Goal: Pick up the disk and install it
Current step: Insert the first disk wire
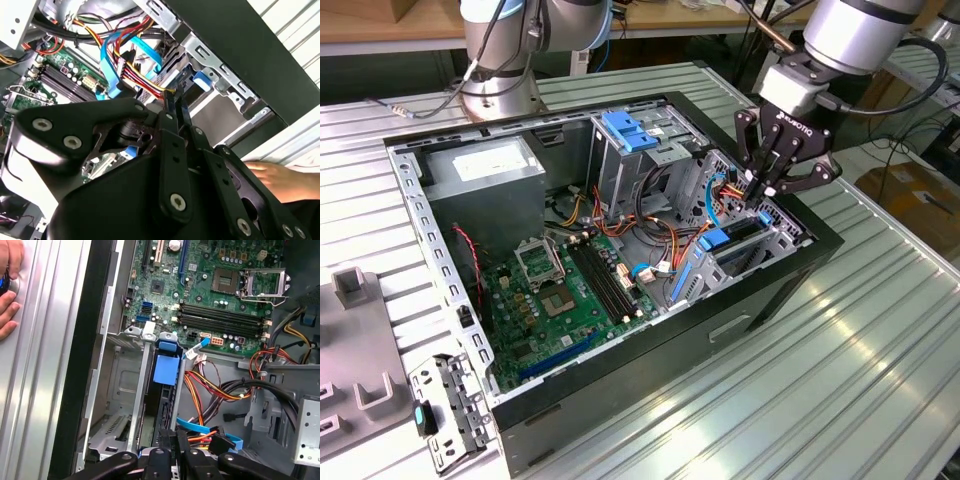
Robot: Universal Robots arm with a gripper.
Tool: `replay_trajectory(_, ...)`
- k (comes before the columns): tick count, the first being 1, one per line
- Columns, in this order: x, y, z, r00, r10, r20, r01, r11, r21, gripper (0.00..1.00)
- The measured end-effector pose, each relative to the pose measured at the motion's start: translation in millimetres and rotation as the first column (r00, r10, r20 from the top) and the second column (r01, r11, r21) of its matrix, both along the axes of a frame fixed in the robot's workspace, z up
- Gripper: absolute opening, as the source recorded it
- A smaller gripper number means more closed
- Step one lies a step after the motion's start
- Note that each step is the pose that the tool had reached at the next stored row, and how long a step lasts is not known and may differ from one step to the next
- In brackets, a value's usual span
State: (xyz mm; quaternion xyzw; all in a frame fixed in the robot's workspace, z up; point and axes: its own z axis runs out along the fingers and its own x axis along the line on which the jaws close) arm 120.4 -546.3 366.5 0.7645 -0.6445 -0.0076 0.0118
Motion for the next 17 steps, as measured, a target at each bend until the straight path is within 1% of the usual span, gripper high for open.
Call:
replay_trajectory(14,-0.2,-0.4,-0.1,1.0000,0.000,0.0000,0.000,1.0000,-0.0001,0.17)
replay_trajectory(17,-0.2,-0.5,-2.3,1.0000,-0.005,0.0001,0.005,1.0000,0.0000,0.17)
